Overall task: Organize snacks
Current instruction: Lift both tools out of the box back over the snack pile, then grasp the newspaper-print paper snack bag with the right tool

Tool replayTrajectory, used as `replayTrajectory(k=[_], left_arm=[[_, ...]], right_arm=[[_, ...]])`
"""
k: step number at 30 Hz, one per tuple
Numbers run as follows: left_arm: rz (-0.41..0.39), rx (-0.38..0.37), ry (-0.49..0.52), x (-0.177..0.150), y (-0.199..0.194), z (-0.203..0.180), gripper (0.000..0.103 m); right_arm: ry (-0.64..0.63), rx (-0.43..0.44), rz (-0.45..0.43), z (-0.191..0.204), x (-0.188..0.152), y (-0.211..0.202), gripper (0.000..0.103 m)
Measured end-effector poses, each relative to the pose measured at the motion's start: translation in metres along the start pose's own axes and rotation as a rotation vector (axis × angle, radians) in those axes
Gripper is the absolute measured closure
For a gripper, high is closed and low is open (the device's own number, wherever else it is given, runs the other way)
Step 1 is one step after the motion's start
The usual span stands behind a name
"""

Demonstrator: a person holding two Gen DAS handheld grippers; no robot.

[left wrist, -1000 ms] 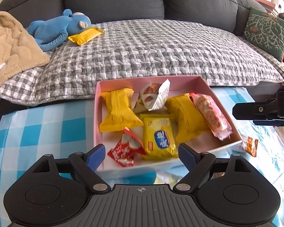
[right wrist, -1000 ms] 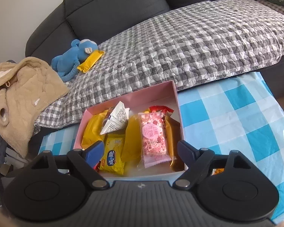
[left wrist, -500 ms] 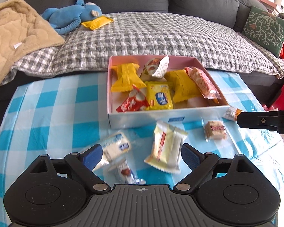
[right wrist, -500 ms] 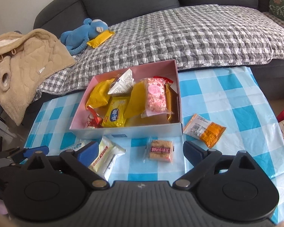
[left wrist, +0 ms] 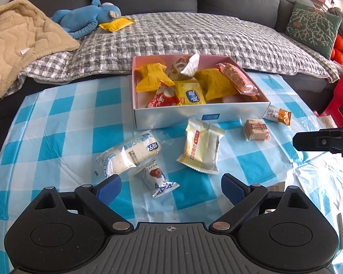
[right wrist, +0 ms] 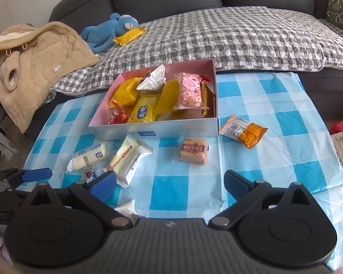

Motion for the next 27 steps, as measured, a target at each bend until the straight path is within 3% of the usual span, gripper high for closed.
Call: replayTrajectory(k=[6,19,27], left_arm=[[0.024,-0.006,0.003,-0.011,0.005,0.005,0.007],[-0.030,0.028,0.200,-0.022,0.027,0.028,0.007],[0.004,0.017,0.174,-0.025,0.040,0.054,0.007]], right_arm=[[0.017,-0.004,0.040,-0.004,-0.008,0.007,0.003],[-0.090,0.103,0.163,0.034,-0.030,0.021,0.003],[-0.177,0.114,0.232,0.051,-0.046,0.032,0.004]])
Point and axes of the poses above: each gripper's, at about its wrist camera, not at the fingertips, and y roughly the way its jaws point, z to its left, x to its top, the point moved 3 cm from there along y, roughly the way its jaws point, and after that the axes turned 2 degrees about -y, right-handed, at the moved point
